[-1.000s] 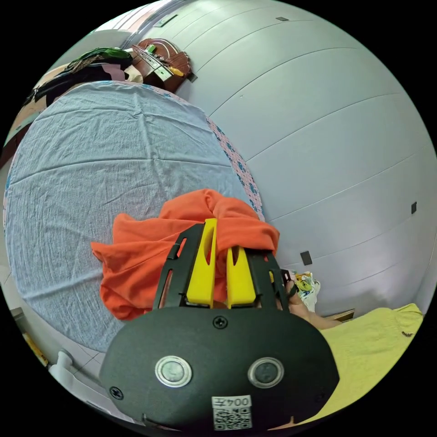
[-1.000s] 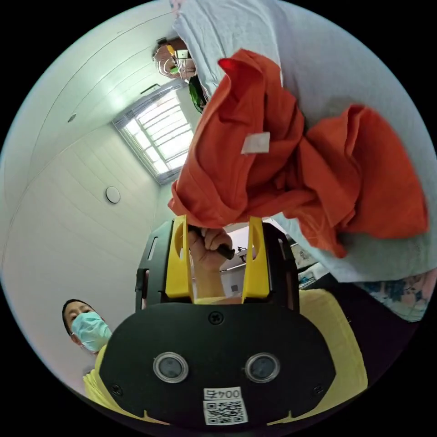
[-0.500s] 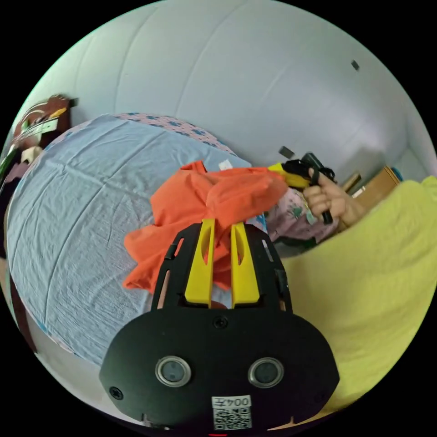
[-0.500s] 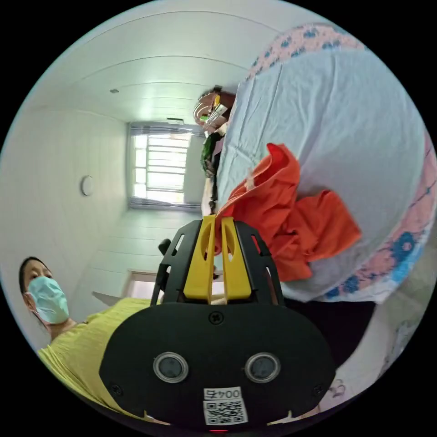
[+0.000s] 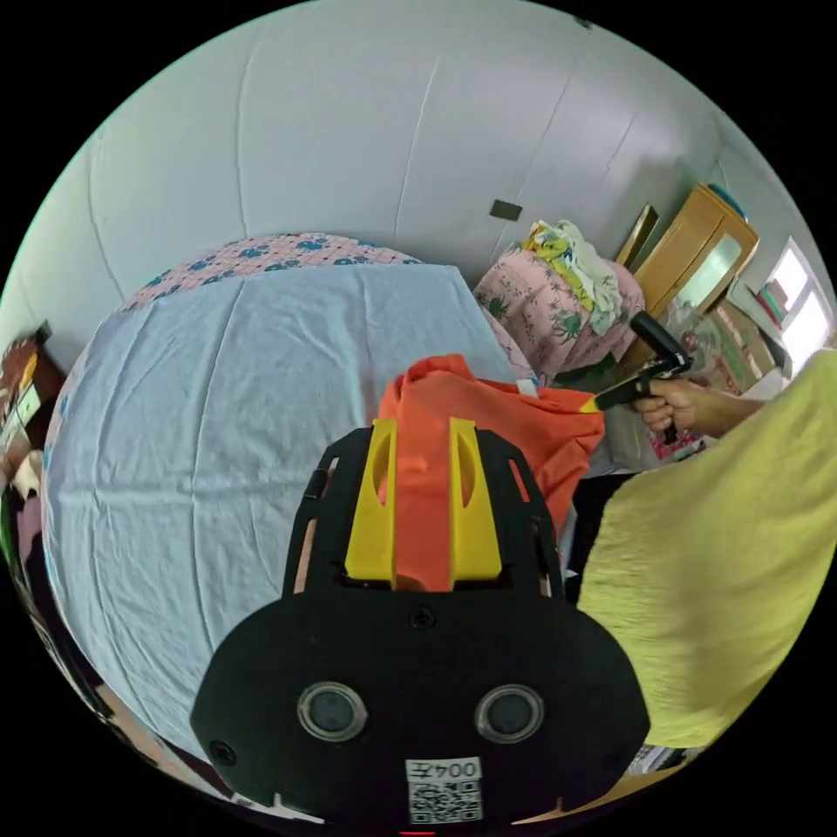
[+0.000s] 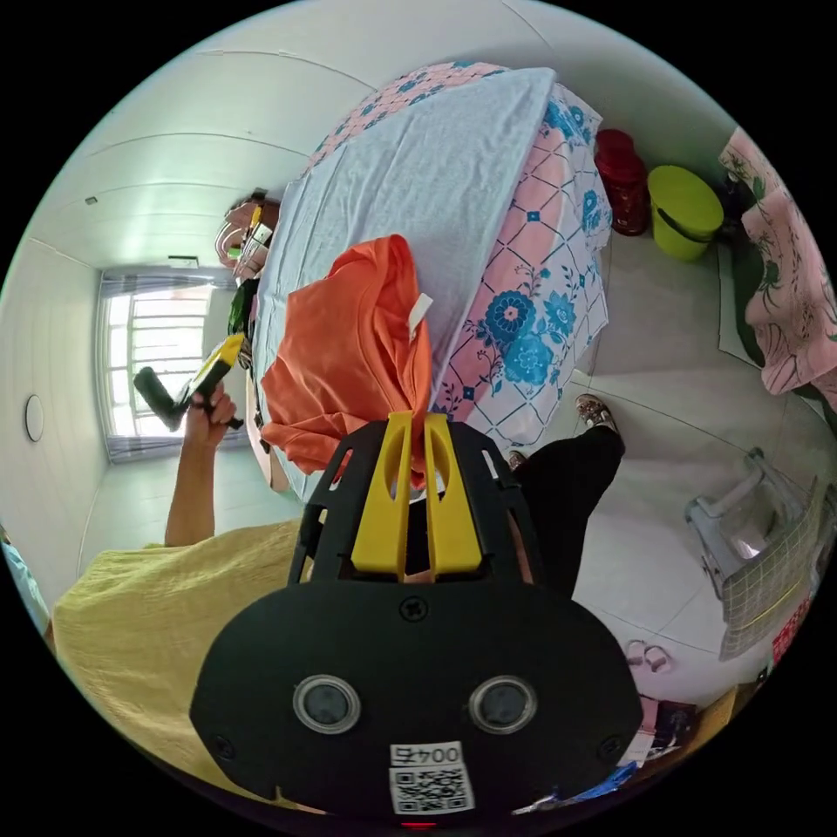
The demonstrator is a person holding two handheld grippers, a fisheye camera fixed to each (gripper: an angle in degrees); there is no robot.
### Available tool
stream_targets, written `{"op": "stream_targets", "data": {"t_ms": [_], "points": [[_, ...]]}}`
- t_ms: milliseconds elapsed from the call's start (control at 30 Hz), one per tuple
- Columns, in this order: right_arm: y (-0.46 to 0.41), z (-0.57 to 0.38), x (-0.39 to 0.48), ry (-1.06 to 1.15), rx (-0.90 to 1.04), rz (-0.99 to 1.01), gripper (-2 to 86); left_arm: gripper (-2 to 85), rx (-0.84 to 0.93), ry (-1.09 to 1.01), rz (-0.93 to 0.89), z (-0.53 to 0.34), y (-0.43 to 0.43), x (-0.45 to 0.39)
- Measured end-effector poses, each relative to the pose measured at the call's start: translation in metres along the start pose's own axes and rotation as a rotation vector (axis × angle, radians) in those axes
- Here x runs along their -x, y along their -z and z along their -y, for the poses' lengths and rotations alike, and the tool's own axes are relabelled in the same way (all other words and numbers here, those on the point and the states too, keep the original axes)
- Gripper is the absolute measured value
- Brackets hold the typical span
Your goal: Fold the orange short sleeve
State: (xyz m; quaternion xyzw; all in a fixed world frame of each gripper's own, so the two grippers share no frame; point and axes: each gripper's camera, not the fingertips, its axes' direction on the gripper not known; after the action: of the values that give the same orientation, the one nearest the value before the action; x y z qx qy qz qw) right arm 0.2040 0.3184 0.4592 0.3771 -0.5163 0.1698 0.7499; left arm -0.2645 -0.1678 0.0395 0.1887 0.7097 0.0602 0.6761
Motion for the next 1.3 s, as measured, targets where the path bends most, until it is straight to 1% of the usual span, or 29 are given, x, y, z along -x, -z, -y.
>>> {"op": "stream_targets", "data": {"t_ms": [100,133,167,233,333,467,533,600,667,733,767,833,867,933,967,1033,1067,1133,1167,1233,1300], "points": [[0.005,-0.006,-0.01,-0.008,-0.022,0.017,2.8,8.1,0.106,-0.12,0.021,0.076,-0.041,-0.008],[0.006,-0.008,-0.014,-0.012,-0.023,0.022,2.8,7.9,0.147,-0.154,0.002,0.101,-0.056,-0.012],[0.007,-0.009,-0.016,-0.014,-0.022,0.027,2.8,7.9,0.17,-0.164,-0.008,0.113,-0.064,-0.013],[0.012,-0.014,-0.024,-0.024,-0.02,0.046,2.8,7.9,0.27,-0.195,-0.023,0.15,-0.095,-0.018],[0.02,-0.022,-0.03,-0.023,-0.022,0.06,2.9,7.9,0.354,-0.213,-0.037,0.183,-0.119,-0.025],[0.031,-0.032,-0.037,-0.019,-0.023,0.068,2.9,7.1,0.399,-0.211,-0.056,0.212,-0.126,-0.032],[0.038,-0.04,-0.042,-0.024,-0.019,0.075,2.9,4.9,0.419,-0.207,-0.073,0.226,-0.121,-0.038],[0.044,-0.046,-0.045,-0.023,-0.021,0.085,2.9,3.0,0.391,-0.182,-0.074,0.235,-0.106,-0.041],[0.056,-0.053,-0.043,-0.015,-0.033,0.097,2.9,1.9,0.284,-0.124,-0.059,0.242,-0.073,-0.041],[0.079,-0.064,-0.031,0.03,-0.057,0.118,2.9,1.1,0.091,-0.023,-0.038,0.247,-0.001,-0.043],[0.086,-0.067,-0.026,0.049,-0.068,0.12,2.9,1.0,0.042,0.003,-0.037,0.247,0.021,-0.044],[0.118,-0.078,-0.001,0.157,-0.117,0.105,3.0,0.7,-0.172,0.07,-0.024,0.24,0.122,-0.053],[0.126,-0.08,0.006,0.184,-0.133,0.095,3.0,0.6,-0.223,0.082,-0.021,0.237,0.15,-0.056],[0.161,-0.086,0.037,0.308,-0.216,0.086,2.9,0.5,-0.399,0.098,0.012,0.227,0.26,-0.078],[0.17,-0.087,0.045,0.343,-0.24,0.091,2.9,0.4,-0.436,0.094,0.03,0.225,0.287,-0.085],[0.202,-0.089,0.08,0.484,-0.322,0.13,2.8,0.4,-0.542,0.061,0.114,0.219,0.382,-0.119],[0.209,-0.089,0.09,0.523,-0.343,0.144,2.8,0.4,-0.569,0.055,0.142,0.218,0.403,-0.128],[0.234,-0.091,0.128,0.661,-0.418,0.197,3.0,0.3,-0.662,0.019,0.245,0.215,0.479,-0.161],[0.24,-0.092,0.138,0.687,-0.434,0.209,3.0,0.4,-0.682,0.019,0.265,0.215,0.496,-0.168],[0.261,-0.095,0.174,0.776,-0.499,0.271,3.3,0.3,-0.755,0.017,0.314,0.216,0.556,-0.19],[0.277,-0.1,0.196,0.813,-0.554,0.32,3.8,0.3,-0.8,0.018,0.319,0.219,0.597,-0.202]]}}
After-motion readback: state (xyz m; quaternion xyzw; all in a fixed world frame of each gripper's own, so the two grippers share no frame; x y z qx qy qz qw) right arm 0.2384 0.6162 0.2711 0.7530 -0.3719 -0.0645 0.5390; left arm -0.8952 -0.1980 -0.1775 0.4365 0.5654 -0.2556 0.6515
